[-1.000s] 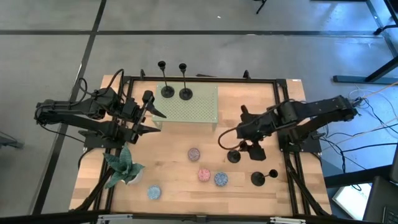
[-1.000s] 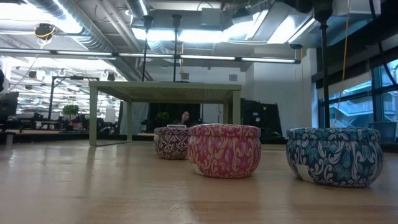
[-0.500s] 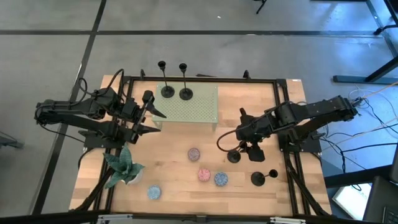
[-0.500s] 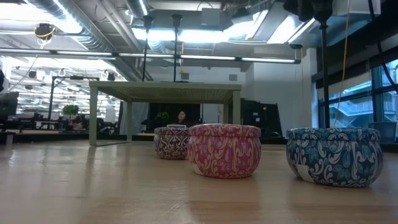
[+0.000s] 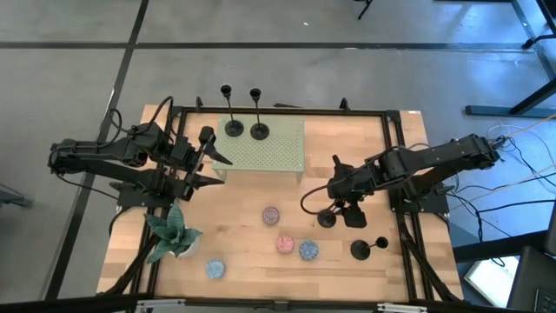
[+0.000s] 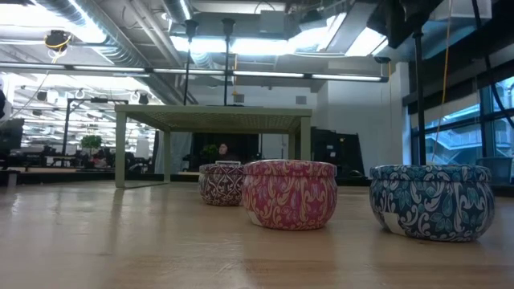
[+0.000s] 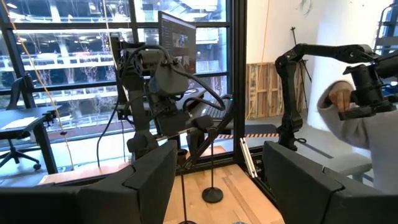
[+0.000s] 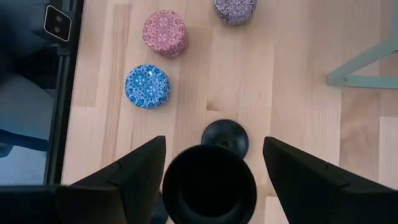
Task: Pick & Place candle stick holders
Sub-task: Align the black candle holder with the black candle holders on the shelf, then adjust the black candle holders on the shelf
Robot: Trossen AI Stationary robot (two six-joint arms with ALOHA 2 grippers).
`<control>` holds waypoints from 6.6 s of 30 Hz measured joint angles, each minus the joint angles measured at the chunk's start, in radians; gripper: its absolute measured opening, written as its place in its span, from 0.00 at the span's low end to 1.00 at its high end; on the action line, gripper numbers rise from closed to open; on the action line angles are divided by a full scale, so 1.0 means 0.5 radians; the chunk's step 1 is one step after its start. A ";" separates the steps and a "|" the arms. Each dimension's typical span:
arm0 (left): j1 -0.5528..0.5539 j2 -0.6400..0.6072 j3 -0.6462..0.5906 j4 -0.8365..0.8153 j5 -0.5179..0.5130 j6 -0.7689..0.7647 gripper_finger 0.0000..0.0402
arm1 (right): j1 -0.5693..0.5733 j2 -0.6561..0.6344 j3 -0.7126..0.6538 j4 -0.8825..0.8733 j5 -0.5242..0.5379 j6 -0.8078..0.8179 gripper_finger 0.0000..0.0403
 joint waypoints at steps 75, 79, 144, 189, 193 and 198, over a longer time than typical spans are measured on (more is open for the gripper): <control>0.001 0.000 0.001 -0.054 -0.173 0.105 0.58 | -1.181 0.569 1.231 0.303 -0.273 -1.099 0.31; 0.000 0.000 0.001 -0.069 -0.173 0.105 0.58 | -1.218 0.629 1.231 0.368 -0.322 -1.100 0.31; 0.000 0.000 0.001 -0.154 -0.172 0.105 0.58 | -1.324 0.730 1.305 0.657 -0.119 -1.324 0.63; 0.000 0.001 0.001 -0.170 -0.172 0.051 0.58 | 0.298 0.449 1.211 -1.042 0.611 0.065 0.48; 0.000 0.001 0.001 -0.169 -0.173 0.051 0.58 | 0.455 0.151 0.813 -0.778 0.651 0.345 0.47; 0.000 0.000 0.000 -0.164 -0.173 0.051 0.58 | 0.627 -0.254 0.323 -0.321 0.676 0.620 0.47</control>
